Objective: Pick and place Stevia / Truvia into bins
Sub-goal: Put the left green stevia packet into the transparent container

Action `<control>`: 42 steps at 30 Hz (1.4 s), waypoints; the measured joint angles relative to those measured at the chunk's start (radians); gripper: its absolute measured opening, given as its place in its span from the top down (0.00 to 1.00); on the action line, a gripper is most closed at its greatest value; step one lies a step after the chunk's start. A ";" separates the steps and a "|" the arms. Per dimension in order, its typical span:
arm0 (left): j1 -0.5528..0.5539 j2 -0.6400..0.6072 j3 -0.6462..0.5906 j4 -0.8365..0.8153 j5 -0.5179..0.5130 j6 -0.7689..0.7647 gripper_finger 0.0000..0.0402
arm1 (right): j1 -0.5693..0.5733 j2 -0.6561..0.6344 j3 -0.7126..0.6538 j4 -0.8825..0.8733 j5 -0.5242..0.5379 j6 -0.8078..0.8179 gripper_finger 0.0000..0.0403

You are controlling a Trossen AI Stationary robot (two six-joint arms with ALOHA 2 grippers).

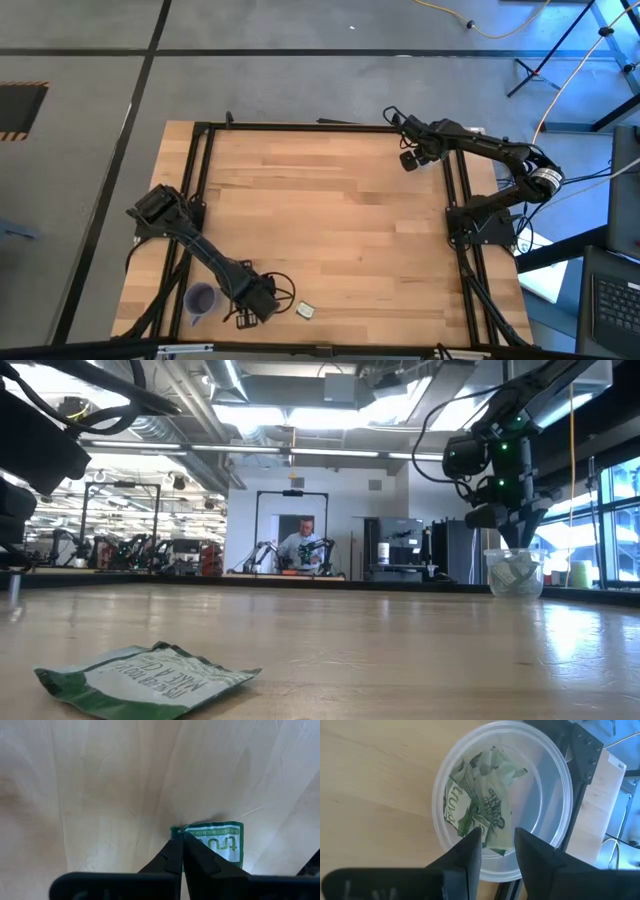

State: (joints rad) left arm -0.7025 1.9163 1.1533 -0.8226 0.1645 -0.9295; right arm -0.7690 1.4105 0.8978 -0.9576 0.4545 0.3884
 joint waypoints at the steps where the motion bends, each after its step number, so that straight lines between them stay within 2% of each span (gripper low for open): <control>1: 0.000 -0.001 -0.001 0.001 -0.002 0.000 0.99 | 0.000 0.000 0.000 -0.001 0.000 0.000 0.71; 6: 0.004 -0.022 -0.003 0.003 -0.009 0.008 0.99 | 0.009 -0.043 0.014 0.004 0.000 0.001 0.71; 13: 0.037 -0.086 -0.008 -0.013 -0.037 0.015 1.00 | 0.070 -0.211 0.044 0.023 -0.001 -0.001 0.71; 18: 0.077 -0.153 -0.008 -0.006 -0.121 0.082 1.00 | 0.124 -0.325 0.051 0.021 -0.021 -0.007 0.70; 24: 0.162 -0.245 -0.006 0.114 -0.367 0.301 0.99 | 0.187 -0.414 0.051 0.046 -0.186 -0.057 0.70; 27: 0.210 -0.275 -0.006 0.249 -0.452 0.495 1.00 | 0.233 -0.439 0.050 0.110 -0.382 -0.107 0.70; 29: 0.243 -0.288 -0.005 0.363 -0.453 0.650 1.00 | 0.281 -0.446 0.042 0.196 -0.543 -0.158 0.70; 32: 0.285 -0.296 -0.005 0.535 -0.384 0.874 0.99 | 0.373 -0.453 0.019 0.331 -0.780 -0.255 0.70; 35: 0.329 -0.296 -0.005 0.671 -0.269 1.061 1.00 | 0.480 -0.452 -0.004 0.476 -0.931 -0.341 0.70; 37: 0.356 -0.296 -0.005 0.741 -0.197 1.163 1.00 | 0.560 -0.452 -0.028 0.568 -0.970 -0.393 0.70; 42: 0.427 -0.297 -0.038 1.005 0.052 1.343 1.00 | 0.739 -0.443 -0.143 0.805 -0.972 -0.498 0.70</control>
State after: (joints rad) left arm -0.2752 1.6196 1.1154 0.1827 0.2167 0.4132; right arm -0.0295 0.9671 0.7551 -0.1525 -0.5172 -0.1092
